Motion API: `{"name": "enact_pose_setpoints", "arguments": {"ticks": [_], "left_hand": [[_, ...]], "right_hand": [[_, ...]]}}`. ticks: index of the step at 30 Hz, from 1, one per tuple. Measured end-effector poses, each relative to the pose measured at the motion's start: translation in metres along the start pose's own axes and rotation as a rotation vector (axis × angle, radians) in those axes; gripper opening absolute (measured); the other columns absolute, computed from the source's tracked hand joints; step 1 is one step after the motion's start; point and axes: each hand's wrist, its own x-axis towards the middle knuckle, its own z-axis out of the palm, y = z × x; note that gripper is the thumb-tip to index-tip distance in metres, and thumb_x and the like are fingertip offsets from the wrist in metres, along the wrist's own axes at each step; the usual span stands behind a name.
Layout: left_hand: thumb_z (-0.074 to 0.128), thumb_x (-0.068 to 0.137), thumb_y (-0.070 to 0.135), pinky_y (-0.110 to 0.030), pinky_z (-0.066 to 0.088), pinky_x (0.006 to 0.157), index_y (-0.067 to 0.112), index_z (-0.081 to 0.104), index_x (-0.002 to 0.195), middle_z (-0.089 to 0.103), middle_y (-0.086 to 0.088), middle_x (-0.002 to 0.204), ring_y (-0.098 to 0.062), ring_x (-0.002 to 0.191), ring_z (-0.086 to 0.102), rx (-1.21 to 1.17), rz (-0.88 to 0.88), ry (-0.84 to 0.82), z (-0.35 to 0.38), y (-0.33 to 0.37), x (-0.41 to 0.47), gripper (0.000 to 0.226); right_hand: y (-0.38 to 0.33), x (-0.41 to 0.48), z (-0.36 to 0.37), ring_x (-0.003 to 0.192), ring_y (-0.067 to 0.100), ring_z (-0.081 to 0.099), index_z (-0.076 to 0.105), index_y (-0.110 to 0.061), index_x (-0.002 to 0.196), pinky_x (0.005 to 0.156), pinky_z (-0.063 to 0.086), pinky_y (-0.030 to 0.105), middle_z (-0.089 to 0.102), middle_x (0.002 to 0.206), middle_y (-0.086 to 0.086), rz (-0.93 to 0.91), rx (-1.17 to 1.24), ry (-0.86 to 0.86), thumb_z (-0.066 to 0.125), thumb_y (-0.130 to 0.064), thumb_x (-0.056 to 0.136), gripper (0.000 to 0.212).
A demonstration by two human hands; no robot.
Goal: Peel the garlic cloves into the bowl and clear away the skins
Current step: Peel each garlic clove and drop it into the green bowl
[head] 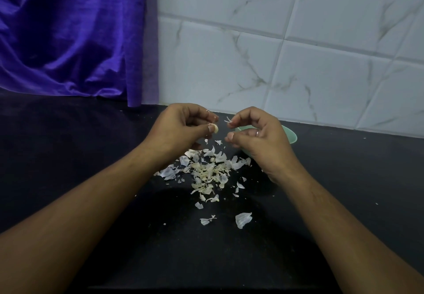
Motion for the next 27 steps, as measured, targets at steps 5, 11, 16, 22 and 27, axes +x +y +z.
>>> {"name": "enact_pose_setpoints", "arguments": {"ticks": [5, 11, 16, 22, 27], "left_hand": [[0.08, 0.089, 0.009, -0.034, 0.064, 0.066, 0.017, 0.077, 0.1, 0.079, -0.008, 0.092, -0.025, 0.09, 0.077, 0.007, 0.006, 0.037, -0.0006, 0.0013, -0.0003, 0.013], [0.08, 0.09, 0.01, -0.043, 0.066, 0.073, 0.015, 0.077, 0.102, 0.079, -0.008, 0.09, -0.022, 0.088, 0.078, 0.007, 0.0, 0.068, -0.0017, 0.0014, -0.0006, 0.013], [0.079, 0.091, 0.01, -0.039, 0.064, 0.07, 0.016, 0.077, 0.101, 0.079, -0.006, 0.089, -0.019, 0.087, 0.078, 0.016, 0.003, 0.103, -0.0017, 0.0015, -0.0008, 0.012], [0.079, 0.09, 0.01, -0.037, 0.064, 0.068, 0.013, 0.076, 0.102, 0.079, -0.008, 0.092, -0.02, 0.087, 0.077, -0.023, -0.018, 0.08, -0.0008, 0.0032, -0.0015, 0.012], [0.077, 0.09, 0.007, -0.026, 0.06, 0.058, 0.008, 0.073, 0.102, 0.078, -0.015, 0.095, -0.016, 0.082, 0.076, -0.111, -0.051, 0.044, 0.0002, 0.0064, -0.0036, 0.013]], "right_hand": [[0.0024, 0.0009, 0.0001, 0.076, 0.028, 0.077, 0.066, -0.008, 0.094, 0.076, 0.06, 0.038, 0.073, 0.091, 0.013, -0.056, -0.036, 0.004, 0.079, -0.003, 0.088, 0.014], [0.0032, -0.0008, 0.001, 0.07, 0.023, 0.076, 0.069, -0.01, 0.086, 0.07, 0.06, 0.046, 0.073, 0.079, 0.011, -0.119, -0.151, -0.038, 0.075, -0.023, 0.096, 0.018], [0.0056, 0.0011, -0.0019, 0.084, 0.01, 0.074, 0.077, -0.02, 0.115, 0.076, 0.057, 0.024, 0.077, 0.099, -0.004, -0.12, -0.233, -0.106, 0.068, -0.012, 0.099, 0.021], [0.0029, -0.0018, -0.0003, 0.061, 0.009, 0.056, 0.072, -0.015, 0.079, 0.061, 0.046, 0.026, 0.068, 0.072, 0.001, -0.156, -0.254, -0.005, 0.075, -0.029, 0.095, 0.022], [0.0012, -0.0001, 0.0016, 0.084, 0.015, 0.075, 0.073, -0.019, 0.117, 0.08, 0.059, 0.037, 0.075, 0.105, -0.003, -0.076, -0.116, -0.025, 0.054, -0.033, 0.107, 0.025]]}}
